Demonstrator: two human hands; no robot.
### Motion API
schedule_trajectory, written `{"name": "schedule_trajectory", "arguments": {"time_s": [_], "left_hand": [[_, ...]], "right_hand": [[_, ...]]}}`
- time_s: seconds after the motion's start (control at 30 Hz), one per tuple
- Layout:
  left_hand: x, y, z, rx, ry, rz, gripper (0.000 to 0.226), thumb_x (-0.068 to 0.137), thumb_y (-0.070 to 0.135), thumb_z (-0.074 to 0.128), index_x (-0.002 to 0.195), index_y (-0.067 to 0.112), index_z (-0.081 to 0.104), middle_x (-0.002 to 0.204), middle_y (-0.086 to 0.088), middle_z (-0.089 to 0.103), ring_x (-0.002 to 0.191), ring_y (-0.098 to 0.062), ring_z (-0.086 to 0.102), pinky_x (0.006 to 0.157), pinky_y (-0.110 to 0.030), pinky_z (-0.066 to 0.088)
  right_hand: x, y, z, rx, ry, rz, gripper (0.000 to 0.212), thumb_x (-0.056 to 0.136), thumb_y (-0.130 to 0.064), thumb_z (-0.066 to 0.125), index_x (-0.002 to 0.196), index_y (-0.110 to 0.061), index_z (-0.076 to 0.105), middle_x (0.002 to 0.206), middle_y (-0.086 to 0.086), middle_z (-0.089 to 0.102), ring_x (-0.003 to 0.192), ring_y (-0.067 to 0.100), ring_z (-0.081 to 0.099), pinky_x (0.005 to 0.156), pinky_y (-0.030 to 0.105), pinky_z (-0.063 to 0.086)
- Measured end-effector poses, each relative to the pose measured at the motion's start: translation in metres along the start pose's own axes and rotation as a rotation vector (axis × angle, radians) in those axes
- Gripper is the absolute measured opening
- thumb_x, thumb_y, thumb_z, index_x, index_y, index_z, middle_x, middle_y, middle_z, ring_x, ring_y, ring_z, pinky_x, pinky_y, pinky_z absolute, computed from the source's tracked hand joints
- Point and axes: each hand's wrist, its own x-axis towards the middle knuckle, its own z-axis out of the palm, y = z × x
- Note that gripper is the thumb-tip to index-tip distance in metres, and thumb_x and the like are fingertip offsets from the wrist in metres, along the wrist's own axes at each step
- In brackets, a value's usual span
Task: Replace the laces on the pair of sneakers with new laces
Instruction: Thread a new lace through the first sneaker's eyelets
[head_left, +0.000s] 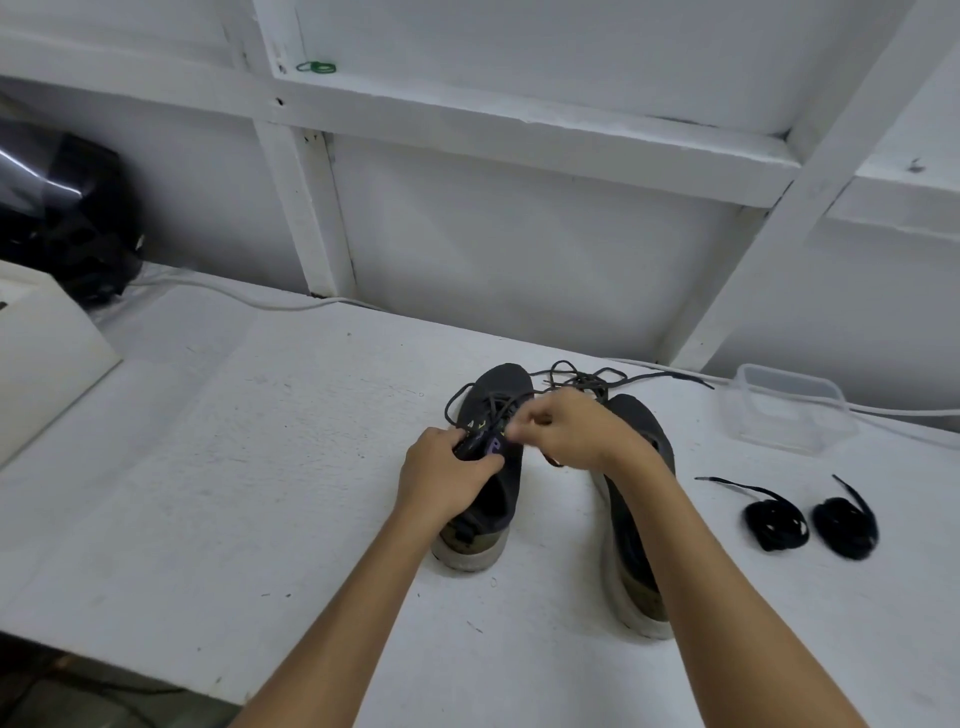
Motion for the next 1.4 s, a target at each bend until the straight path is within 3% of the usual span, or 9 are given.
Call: {"name": "schedule_trajectory", "arguments": {"time_s": [0.17,0.27,0.43,0.53,0.63,0.93,1.1,1.23,1.4], "left_hand": [[0.000,-0.002,-0.001,-0.060,-0.028,-0.014,0.021,0.077,0.047,0.074,0.091,0.032,0.072,0.104,0.003,0.065,0.089,-0.011,0.063,0.074,-0.028,0.055],[-0.002,-0.001,-0.001,-0.051,-0.027,0.011,0.013,0.080,0.045,0.074,0.086,0.035,0.068,0.103,0.003,0.061,0.086,-0.009,0.060,0.068,-0.023,0.050],[-0.002,-0.001,0.000,-0.009,-0.028,0.048,0.009,0.080,0.047,0.070,0.081,0.039,0.066,0.097,0.000,0.061,0.084,-0.014,0.062,0.064,-0.025,0.045],[-0.001,-0.001,0.000,-0.011,-0.024,0.047,0.010,0.080,0.047,0.070,0.080,0.039,0.066,0.096,0.000,0.063,0.084,-0.014,0.062,0.063,-0.025,0.043],[-0.001,0.000,-0.001,-0.021,-0.018,0.047,0.009,0.080,0.047,0.071,0.084,0.039,0.068,0.099,0.001,0.061,0.086,-0.012,0.061,0.063,-0.023,0.043],[-0.002,0.002,0.001,-0.012,-0.023,0.046,0.025,0.083,0.043,0.071,0.108,0.041,0.066,0.106,0.003,0.063,0.091,-0.013,0.061,0.071,-0.024,0.050],[0.000,0.001,0.001,0.029,0.031,0.022,0.019,0.085,0.048,0.069,0.099,0.036,0.065,0.101,0.003,0.066,0.085,-0.010,0.061,0.063,-0.023,0.046],[0.006,0.017,0.000,0.176,0.132,0.083,0.042,0.087,0.051,0.066,0.122,0.029,0.057,0.112,0.004,0.059,0.102,-0.019,0.060,0.073,-0.030,0.046],[0.024,0.040,-0.018,-0.024,0.381,0.162,0.016,0.095,0.037,0.060,0.090,0.022,0.063,0.084,0.009,0.065,0.078,-0.014,0.063,0.068,-0.032,0.051]], "right_hand": [[-0.003,-0.019,-0.016,0.974,0.256,-0.095,0.016,0.086,-0.022,0.068,0.070,-0.022,0.067,0.071,-0.003,0.057,0.061,0.009,0.049,0.053,0.019,0.038],[0.002,-0.017,-0.021,1.156,0.270,-0.052,0.013,0.087,-0.025,0.066,0.081,-0.016,0.061,0.088,0.003,0.067,0.081,0.019,0.068,0.068,0.033,0.054],[0.002,-0.005,-0.008,0.772,0.269,0.080,0.026,0.093,-0.028,0.072,0.091,-0.013,0.051,0.065,0.001,0.058,0.061,0.020,0.068,0.081,0.049,0.061],[0.004,0.002,-0.004,0.164,0.189,0.106,0.030,0.087,-0.046,0.074,0.105,-0.023,0.067,0.073,-0.007,0.063,0.050,0.010,0.061,0.056,0.034,0.056],[0.006,0.004,-0.004,-0.238,-0.085,0.145,0.025,0.087,-0.052,0.073,0.093,-0.028,0.077,0.077,-0.008,0.068,0.060,0.010,0.062,0.059,0.027,0.054],[-0.002,-0.009,-0.007,0.420,0.102,-0.046,0.022,0.096,-0.020,0.065,0.082,-0.004,0.068,0.063,0.000,0.055,0.051,0.010,0.044,0.053,0.022,0.039],[0.005,-0.009,0.002,0.198,0.162,-0.097,0.018,0.096,-0.030,0.064,0.085,-0.018,0.072,0.079,0.009,0.071,0.069,0.014,0.061,0.073,0.039,0.053],[0.009,-0.015,-0.001,-0.030,0.191,-0.143,0.012,0.096,-0.030,0.064,0.089,-0.029,0.074,0.084,-0.009,0.074,0.086,0.013,0.068,0.083,0.037,0.056],[0.017,-0.013,0.001,-0.126,0.391,-0.271,0.021,0.094,-0.013,0.063,0.103,-0.028,0.075,0.114,-0.015,0.072,0.115,0.009,0.061,0.097,0.029,0.047]]}}
